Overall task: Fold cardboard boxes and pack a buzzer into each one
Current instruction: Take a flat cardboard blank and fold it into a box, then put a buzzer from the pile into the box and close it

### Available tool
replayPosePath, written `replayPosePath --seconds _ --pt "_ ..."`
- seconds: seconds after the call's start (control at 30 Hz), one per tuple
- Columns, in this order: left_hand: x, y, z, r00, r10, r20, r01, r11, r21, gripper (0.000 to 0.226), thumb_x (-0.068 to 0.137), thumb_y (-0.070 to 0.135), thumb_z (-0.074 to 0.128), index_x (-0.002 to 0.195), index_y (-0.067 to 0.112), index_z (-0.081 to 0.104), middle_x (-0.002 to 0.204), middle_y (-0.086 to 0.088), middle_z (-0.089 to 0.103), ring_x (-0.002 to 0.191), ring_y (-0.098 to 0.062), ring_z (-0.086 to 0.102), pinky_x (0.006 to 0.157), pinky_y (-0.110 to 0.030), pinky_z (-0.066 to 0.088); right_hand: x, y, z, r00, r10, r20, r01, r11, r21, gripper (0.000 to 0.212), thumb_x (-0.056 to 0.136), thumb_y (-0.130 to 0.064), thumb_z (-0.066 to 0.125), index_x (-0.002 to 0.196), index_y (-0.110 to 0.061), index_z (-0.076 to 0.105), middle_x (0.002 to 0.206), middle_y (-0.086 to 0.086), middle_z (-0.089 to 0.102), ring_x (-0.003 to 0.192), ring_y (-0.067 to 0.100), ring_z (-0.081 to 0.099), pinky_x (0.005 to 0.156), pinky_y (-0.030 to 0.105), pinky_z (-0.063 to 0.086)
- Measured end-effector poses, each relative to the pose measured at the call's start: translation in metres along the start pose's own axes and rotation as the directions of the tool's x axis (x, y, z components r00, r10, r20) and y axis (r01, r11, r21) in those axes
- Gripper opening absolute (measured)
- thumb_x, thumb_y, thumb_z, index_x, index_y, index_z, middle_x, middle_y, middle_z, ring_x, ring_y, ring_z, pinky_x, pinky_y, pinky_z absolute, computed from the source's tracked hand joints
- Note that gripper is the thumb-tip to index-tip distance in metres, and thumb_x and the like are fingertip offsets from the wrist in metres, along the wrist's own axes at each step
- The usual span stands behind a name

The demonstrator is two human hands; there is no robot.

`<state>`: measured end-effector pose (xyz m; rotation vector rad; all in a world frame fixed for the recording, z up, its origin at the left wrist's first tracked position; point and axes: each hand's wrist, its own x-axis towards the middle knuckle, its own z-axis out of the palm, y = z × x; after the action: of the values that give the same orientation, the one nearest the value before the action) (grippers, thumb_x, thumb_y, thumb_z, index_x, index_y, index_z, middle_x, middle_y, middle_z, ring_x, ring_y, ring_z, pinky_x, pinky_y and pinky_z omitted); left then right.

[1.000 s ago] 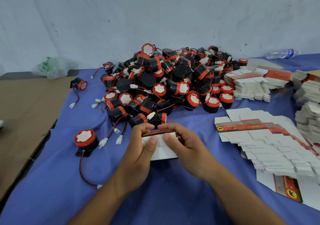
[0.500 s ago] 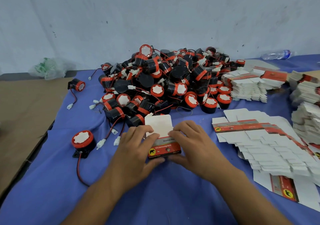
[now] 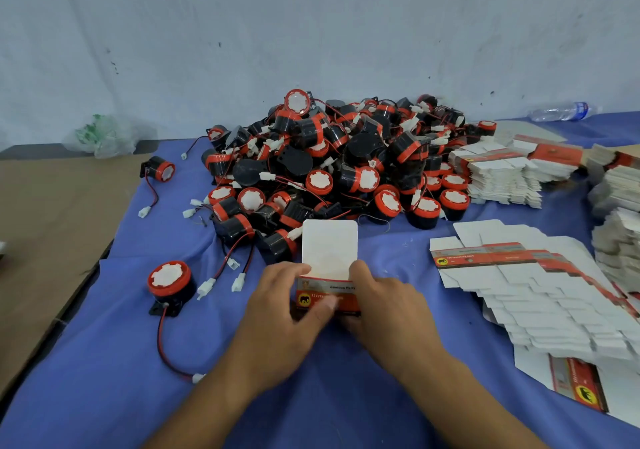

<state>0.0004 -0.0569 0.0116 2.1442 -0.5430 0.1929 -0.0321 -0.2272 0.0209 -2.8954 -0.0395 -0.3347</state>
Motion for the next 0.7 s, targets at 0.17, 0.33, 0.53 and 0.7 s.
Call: replayPosePath --seconds 0.17,0.33,0.53,0.7 --pt "0.005 0.001 -0.012 0.969 -0.109 0.223 0.137 0.984 -0.112 0.033 0.100 0.038 0.048 0.120 0.063 0.037 0.074 0.009 0.071 0.059 -0.005 0.066 0.056 -0.010 0.046 0.003 0.021 -0.013 0.986 -0.167 0.011 0.156 0.943 0.294 0.050 0.087 -0.069 0.053 0.087 -0.020 0.043 0.064 -0.007 0.052 0.061 0.018 0.048 0.054 0.036 0.037" --pt "0.010 -0.013 -0.030 0.949 -0.134 0.284 0.154 0.987 -0.049 0.056 0.079 0.053 0.072 0.125 0.054 0.040 0.116 0.027 0.061 0.092 0.004 0.063 0.077 -0.017 0.053 0.005 0.038 -0.017 0.993 -0.081 0.087 0.015 0.810 0.586 0.023 0.103 -0.047 0.038 0.094 -0.028 0.047 0.056 0.000 0.062 0.053 0.014 0.056 0.059 0.043 0.048" --pt "0.018 -0.012 -0.043 0.996 -0.084 -0.038 0.081 0.994 -0.079 0.055 0.059 0.056 0.078 0.106 0.039 0.054 0.098 0.023 0.062 0.088 0.010 0.058 0.063 -0.010 0.046 0.019 0.049 -0.006 0.977 0.186 -0.101 -0.083 0.776 0.626 0.018 0.101 -0.036 0.049 0.089 -0.024 0.056 0.072 -0.009 0.064 0.069 0.007 0.057 0.067 0.037 0.047" --pt "0.026 -0.028 -0.054 0.874 -0.250 -0.416 0.193 0.965 -0.175 0.052 0.074 0.043 0.080 0.110 0.031 0.045 0.096 0.026 0.055 0.084 0.009 0.058 0.057 -0.016 0.041 0.018 0.045 0.014 0.985 -0.143 0.092 0.117 0.964 0.240 0.041 0.103 -0.036 0.049 0.144 -0.034 0.050 0.156 0.002 0.031 0.144 0.023 0.023 0.115 0.040 0.024"
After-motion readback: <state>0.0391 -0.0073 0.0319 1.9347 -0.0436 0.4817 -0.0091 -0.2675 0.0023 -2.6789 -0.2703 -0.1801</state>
